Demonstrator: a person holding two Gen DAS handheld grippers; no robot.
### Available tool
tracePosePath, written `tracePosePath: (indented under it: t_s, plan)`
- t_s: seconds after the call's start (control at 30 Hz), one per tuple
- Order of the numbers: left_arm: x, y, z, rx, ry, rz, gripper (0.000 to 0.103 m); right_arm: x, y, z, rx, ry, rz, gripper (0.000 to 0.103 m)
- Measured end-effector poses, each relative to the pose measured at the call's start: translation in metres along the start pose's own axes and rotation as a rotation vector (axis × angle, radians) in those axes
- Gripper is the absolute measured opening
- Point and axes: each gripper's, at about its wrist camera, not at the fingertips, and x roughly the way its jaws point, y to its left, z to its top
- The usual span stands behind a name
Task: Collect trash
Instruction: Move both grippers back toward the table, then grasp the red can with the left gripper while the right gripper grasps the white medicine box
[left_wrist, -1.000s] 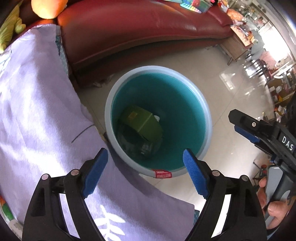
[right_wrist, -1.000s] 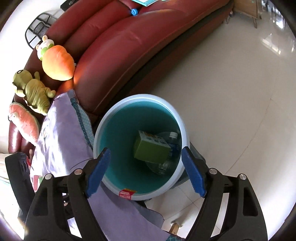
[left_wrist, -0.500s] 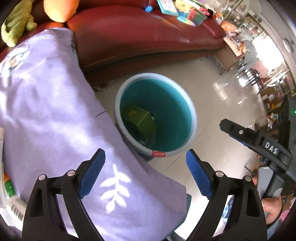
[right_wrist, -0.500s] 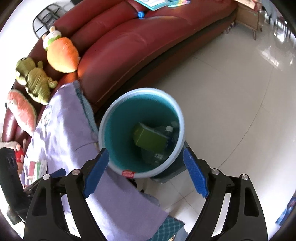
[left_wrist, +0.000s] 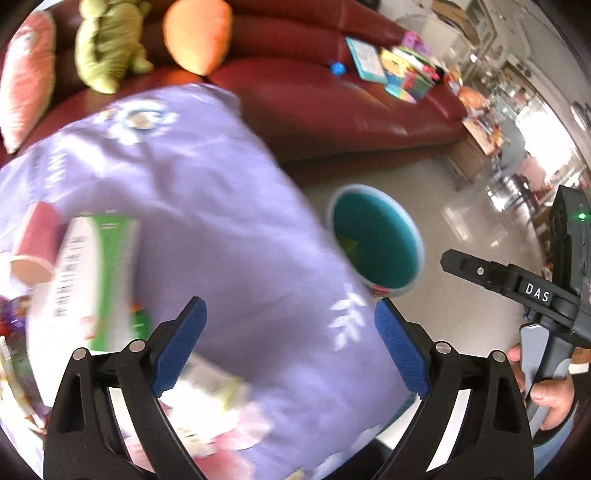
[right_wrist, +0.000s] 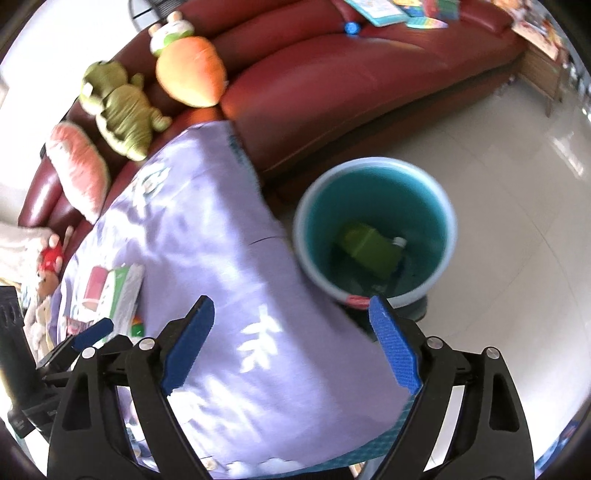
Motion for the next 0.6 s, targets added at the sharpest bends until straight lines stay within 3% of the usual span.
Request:
tracePosePath:
  t_s: [0.6]
  plan:
    - [-0.111,0.191,-0.042,-0.161,-0.181,0.197,0.093,0.052,0.2,-0.02,-0.301,0.15,0.004,0.082]
